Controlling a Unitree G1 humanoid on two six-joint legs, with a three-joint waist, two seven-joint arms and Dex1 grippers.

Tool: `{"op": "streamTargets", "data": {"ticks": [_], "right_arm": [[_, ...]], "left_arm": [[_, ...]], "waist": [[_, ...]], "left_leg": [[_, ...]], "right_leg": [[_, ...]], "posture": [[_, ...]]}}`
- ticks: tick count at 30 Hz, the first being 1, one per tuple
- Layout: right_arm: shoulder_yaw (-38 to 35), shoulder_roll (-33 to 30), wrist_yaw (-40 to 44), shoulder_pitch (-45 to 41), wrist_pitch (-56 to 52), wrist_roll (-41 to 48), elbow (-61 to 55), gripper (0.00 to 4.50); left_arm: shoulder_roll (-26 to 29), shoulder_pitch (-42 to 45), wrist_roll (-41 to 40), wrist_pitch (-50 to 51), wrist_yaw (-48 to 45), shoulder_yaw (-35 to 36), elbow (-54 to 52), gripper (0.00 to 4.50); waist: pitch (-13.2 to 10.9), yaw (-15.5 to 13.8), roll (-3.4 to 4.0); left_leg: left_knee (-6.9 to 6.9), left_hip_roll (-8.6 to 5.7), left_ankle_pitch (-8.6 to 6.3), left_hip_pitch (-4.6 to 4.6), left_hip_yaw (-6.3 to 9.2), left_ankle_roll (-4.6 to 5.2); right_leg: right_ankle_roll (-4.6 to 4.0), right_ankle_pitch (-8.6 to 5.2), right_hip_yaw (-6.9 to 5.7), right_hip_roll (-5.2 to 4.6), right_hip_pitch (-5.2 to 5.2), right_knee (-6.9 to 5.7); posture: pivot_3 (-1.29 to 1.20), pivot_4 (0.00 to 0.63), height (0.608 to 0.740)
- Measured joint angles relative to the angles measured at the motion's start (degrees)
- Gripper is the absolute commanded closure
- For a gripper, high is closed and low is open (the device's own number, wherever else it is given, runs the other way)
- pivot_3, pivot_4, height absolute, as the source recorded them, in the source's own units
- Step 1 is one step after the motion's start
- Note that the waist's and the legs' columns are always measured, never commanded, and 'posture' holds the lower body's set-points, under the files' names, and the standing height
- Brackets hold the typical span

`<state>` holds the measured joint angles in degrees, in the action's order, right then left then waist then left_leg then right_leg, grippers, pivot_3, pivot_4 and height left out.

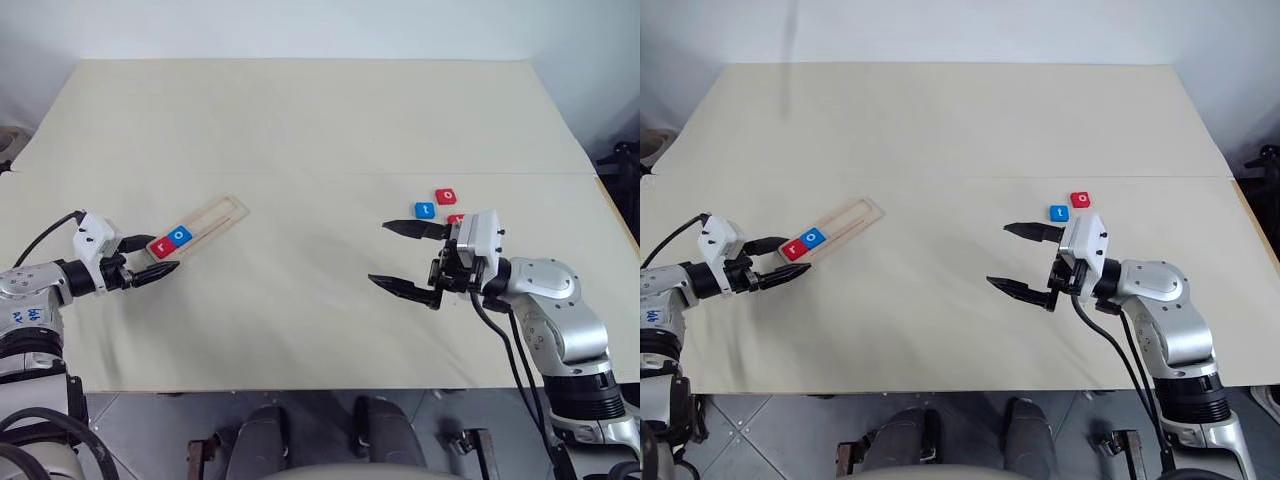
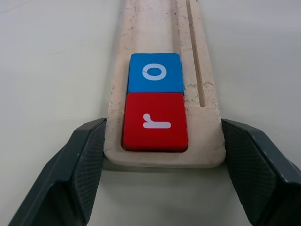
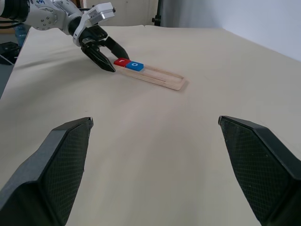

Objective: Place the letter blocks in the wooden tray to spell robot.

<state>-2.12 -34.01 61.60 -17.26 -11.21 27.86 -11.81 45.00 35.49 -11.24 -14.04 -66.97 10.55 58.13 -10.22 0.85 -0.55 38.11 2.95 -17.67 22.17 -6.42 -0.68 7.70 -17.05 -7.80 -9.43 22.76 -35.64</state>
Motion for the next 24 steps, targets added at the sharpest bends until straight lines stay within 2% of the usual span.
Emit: {"op": "streamTargets", "data": {"ticks": [5,8,11,17,24], "right_arm": [[-3.1,-2.5,0.1,2.7,0.0,0.0,0.2,0.00],[-6.0,-5.2,0.1,7.2,0.1,0.0,0.4,0.00],[-9.9,-6.9,0.0,13.1,0.1,0.0,-0.1,0.00],[-19.2,-8.6,0.2,27.5,0.1,0.7,-4.7,0.00],[-25.2,-6.9,-1.2,37.6,1.4,0.7,-9.4,0.00]], "left_arm": [[-7.3,-0.6,-0.4,4.5,-1.9,-4.7,-14.4,1.11],[-9.3,-0.3,1.4,7.5,-1.8,-9.5,-23.4,1.11],[-14.0,1.2,2.9,11.4,-1.6,-14.6,-28.4,1.11],[-20.6,7.0,5.9,13.1,-2.9,-22.4,-27.3,1.11],[-22.5,8.9,7.3,8.2,-6.5,-25.3,-21.6,1.11]], "waist": [[0.0,-1.4,-0.21],[0.0,-1.4,-0.21],[0.0,-1.7,-0.21],[0.0,-2.2,-0.24],[0.0,-2.1,-0.24]], "left_leg": [[0.22,-0.01,-0.07,0.18,0.00,0.11],[0.14,-0.02,-0.07,0.14,-0.06,0.11],[0.16,-0.02,-0.07,0.13,-0.10,0.11],[0.18,-0.02,-0.07,0.09,-0.14,0.12],[0.13,-0.02,-0.08,0.02,-0.16,0.13]], "right_leg": [[0.09,0.05,0.02,0.00,0.01,0.06],[0.10,0.05,0.04,0.00,0.01,0.12],[0.10,0.06,0.07,0.00,0.00,0.12],[0.13,0.07,0.12,0.01,-0.01,0.16],[0.13,0.07,0.18,0.01,-0.02,0.19]], "posture": [[0.00,0.150,0.740],[0.00,0.150,0.740],[0.00,0.150,0.740],[0.00,0.150,0.740],[0.00,0.150,0.740]]}}
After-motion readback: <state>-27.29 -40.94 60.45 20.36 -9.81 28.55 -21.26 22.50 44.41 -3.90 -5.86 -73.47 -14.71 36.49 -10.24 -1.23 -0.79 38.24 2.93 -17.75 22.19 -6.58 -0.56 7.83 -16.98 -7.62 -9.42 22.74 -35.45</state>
